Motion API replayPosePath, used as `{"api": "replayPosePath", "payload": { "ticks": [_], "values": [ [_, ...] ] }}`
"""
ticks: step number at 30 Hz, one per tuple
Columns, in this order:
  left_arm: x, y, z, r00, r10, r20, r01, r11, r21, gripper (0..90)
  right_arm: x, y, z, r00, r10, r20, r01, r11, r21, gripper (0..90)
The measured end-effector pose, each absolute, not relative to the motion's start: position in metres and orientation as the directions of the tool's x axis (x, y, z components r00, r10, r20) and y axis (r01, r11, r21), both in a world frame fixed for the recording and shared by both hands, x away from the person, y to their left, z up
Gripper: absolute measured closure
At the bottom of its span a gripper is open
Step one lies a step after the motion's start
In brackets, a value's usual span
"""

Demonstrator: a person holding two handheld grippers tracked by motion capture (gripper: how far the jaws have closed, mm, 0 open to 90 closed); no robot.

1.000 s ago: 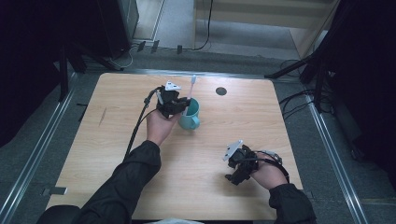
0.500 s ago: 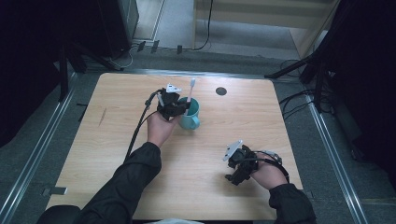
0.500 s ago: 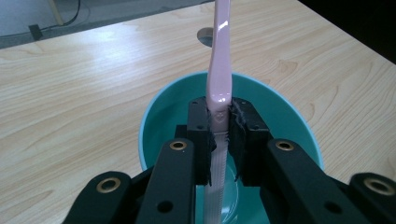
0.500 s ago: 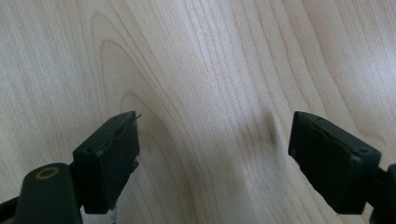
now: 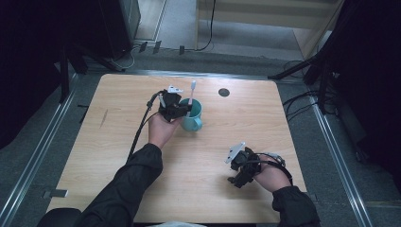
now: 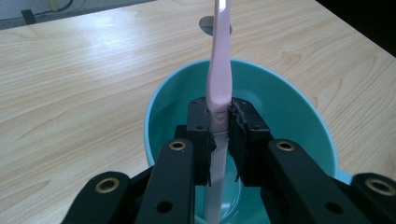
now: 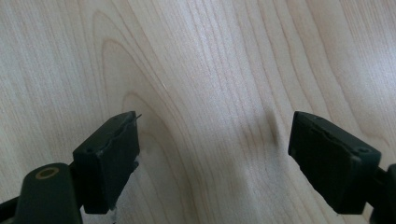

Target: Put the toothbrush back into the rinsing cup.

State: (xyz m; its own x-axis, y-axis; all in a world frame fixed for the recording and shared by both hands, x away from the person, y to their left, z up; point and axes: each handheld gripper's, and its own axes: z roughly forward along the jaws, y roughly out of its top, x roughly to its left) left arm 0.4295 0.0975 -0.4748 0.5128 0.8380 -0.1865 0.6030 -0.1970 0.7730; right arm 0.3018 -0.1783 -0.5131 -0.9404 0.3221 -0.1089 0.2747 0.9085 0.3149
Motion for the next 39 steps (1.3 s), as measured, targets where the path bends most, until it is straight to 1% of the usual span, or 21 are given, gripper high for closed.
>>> {"api": "replayPosePath", "payload": {
  "ticks": [11, 17, 23, 27, 35, 39],
  "values": [
    [0.431, 0.096, -0.474, 0.500, 0.843, -0.198, 0.616, -0.186, 0.765, 77.0, 0.302, -0.178, -0.514, -0.943, 0.315, -0.109, 0.268, 0.911, 0.313, 16.5],
    [0.429, 0.095, -0.471, 0.511, 0.839, -0.188, 0.609, -0.199, 0.768, 75.8, 0.302, -0.178, -0.514, -0.942, 0.317, -0.108, 0.271, 0.910, 0.313, 16.5],
    [0.425, 0.096, -0.464, 0.531, 0.824, -0.196, 0.600, -0.203, 0.774, 70.6, 0.302, -0.178, -0.514, -0.942, 0.317, -0.108, 0.271, 0.911, 0.312, 16.5],
    [0.421, 0.100, -0.457, 0.548, 0.817, -0.178, 0.591, -0.228, 0.774, 68.1, 0.302, -0.178, -0.514, -0.942, 0.318, -0.107, 0.272, 0.910, 0.313, 16.5],
    [0.403, 0.108, -0.446, 0.585, 0.796, -0.157, 0.565, -0.261, 0.782, 58.5, 0.302, -0.177, -0.514, -0.941, 0.321, -0.103, 0.277, 0.910, 0.309, 16.5],
    [0.394, 0.117, -0.443, 0.590, 0.788, -0.174, 0.572, -0.256, 0.779, 54.5, 0.302, -0.178, -0.515, -0.941, 0.323, -0.103, 0.279, 0.910, 0.308, 16.5]
  ]
}}
